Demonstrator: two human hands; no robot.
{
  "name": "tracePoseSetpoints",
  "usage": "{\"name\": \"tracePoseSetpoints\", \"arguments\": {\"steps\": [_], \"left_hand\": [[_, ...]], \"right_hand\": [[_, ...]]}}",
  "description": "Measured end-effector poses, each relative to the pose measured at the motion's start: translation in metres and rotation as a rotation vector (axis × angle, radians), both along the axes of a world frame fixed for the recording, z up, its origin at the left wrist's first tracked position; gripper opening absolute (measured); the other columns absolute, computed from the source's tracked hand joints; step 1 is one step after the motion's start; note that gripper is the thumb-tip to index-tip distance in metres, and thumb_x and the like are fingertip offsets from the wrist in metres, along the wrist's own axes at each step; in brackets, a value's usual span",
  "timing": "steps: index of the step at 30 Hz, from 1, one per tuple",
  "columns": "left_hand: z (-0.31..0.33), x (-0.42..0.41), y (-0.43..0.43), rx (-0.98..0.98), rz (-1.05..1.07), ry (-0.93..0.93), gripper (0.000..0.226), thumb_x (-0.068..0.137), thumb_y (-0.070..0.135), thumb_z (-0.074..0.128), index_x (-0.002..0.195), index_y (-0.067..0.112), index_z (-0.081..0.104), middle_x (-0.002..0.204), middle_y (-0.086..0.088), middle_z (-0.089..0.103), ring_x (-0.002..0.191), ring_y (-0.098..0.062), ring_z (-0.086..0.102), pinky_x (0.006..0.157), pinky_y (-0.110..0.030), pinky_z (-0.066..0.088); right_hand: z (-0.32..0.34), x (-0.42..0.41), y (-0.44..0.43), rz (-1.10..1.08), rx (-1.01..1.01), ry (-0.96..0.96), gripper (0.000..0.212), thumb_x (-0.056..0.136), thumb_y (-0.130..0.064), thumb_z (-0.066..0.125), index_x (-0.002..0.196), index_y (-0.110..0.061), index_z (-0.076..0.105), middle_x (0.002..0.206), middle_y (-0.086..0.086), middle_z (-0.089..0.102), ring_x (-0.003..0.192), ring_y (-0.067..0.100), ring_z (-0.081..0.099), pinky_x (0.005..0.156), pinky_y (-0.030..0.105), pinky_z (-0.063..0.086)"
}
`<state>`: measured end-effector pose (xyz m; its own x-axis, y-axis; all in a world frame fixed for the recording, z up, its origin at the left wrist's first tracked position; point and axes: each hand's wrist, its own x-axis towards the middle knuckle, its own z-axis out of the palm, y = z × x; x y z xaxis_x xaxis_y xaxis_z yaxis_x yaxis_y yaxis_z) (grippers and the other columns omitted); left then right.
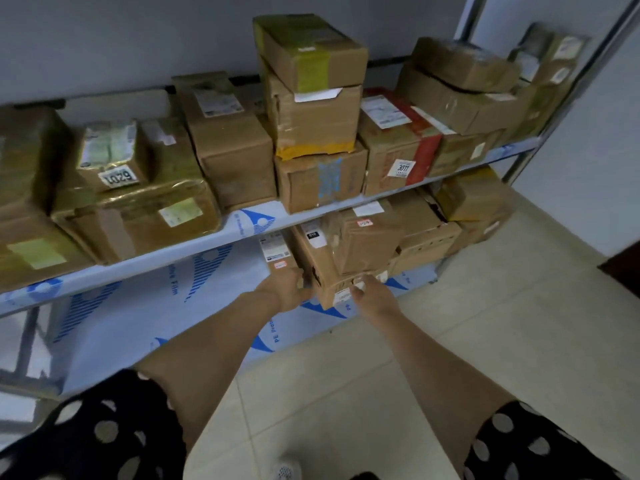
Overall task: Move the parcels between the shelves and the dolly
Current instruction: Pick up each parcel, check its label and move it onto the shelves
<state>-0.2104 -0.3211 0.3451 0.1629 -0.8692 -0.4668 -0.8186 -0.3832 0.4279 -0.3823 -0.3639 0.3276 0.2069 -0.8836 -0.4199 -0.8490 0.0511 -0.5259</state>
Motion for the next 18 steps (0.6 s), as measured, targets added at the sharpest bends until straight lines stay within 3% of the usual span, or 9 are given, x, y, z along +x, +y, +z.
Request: {"name": "tracePoseSetpoints", "arguments": {"steps": [3, 6, 8, 12, 18], "left_hand": [[-0.005, -0.014, -0.039, -0.046, 0.096, 0.063, 0.038, 0.096, 0.035, 0.052, 0.120, 0.006, 0.058, 0.122, -0.009, 0.060, 0.115, -0.026, 0.054, 0.085, -0.025, 0.038], [-0.007, -0.031, -0.078, -0.034, 0.157, 0.074, 0.034, 0.099, 0.029, 0.047, 0.117, 0.004, 0.060, 0.119, -0.011, 0.062, 0.110, -0.027, 0.056, 0.079, -0.026, 0.039], [-0.009, -0.042, -0.104, -0.048, 0.245, 0.077, 0.034, 0.099, 0.030, 0.046, 0.118, 0.004, 0.058, 0.118, -0.012, 0.061, 0.109, -0.026, 0.056, 0.079, -0.027, 0.040], [-0.016, -0.064, -0.147, -0.079, 0.499, 0.144, 0.051, 0.098, 0.041, 0.046, 0.129, 0.001, 0.052, 0.124, -0.018, 0.058, 0.112, -0.033, 0.055, 0.085, -0.034, 0.044], [-0.030, -0.079, -0.183, -0.121, 0.772, 0.206, 0.037, 0.096, 0.037, 0.051, 0.108, 0.003, 0.059, 0.084, -0.009, 0.054, 0.075, -0.023, 0.049, 0.068, -0.030, 0.037]], "right_hand": [[-0.001, -0.016, -0.038, -0.111, -0.049, -0.078, 0.035, 0.102, -0.019, 0.036, 0.133, -0.004, 0.043, 0.129, 0.018, 0.054, 0.115, 0.032, 0.053, 0.083, 0.031, 0.040], [-0.001, -0.034, -0.081, -0.189, -0.123, -0.103, 0.035, 0.102, -0.015, 0.033, 0.133, -0.002, 0.043, 0.130, 0.019, 0.051, 0.115, 0.033, 0.053, 0.078, 0.028, 0.035], [-0.003, -0.044, -0.114, -0.207, -0.144, -0.110, 0.029, 0.102, -0.014, 0.032, 0.122, 0.000, 0.048, 0.123, 0.021, 0.053, 0.109, 0.033, 0.054, 0.074, 0.030, 0.037], [-0.011, -0.059, -0.170, -0.154, -0.094, -0.106, 0.040, 0.104, -0.025, 0.032, 0.133, 0.000, 0.043, 0.132, 0.021, 0.050, 0.117, 0.034, 0.051, 0.084, 0.034, 0.040], [-0.024, -0.058, -0.220, -0.006, 0.016, -0.154, 0.046, 0.103, -0.033, 0.033, 0.141, -0.008, 0.040, 0.139, 0.015, 0.048, 0.124, 0.032, 0.048, 0.092, 0.034, 0.041]]}}
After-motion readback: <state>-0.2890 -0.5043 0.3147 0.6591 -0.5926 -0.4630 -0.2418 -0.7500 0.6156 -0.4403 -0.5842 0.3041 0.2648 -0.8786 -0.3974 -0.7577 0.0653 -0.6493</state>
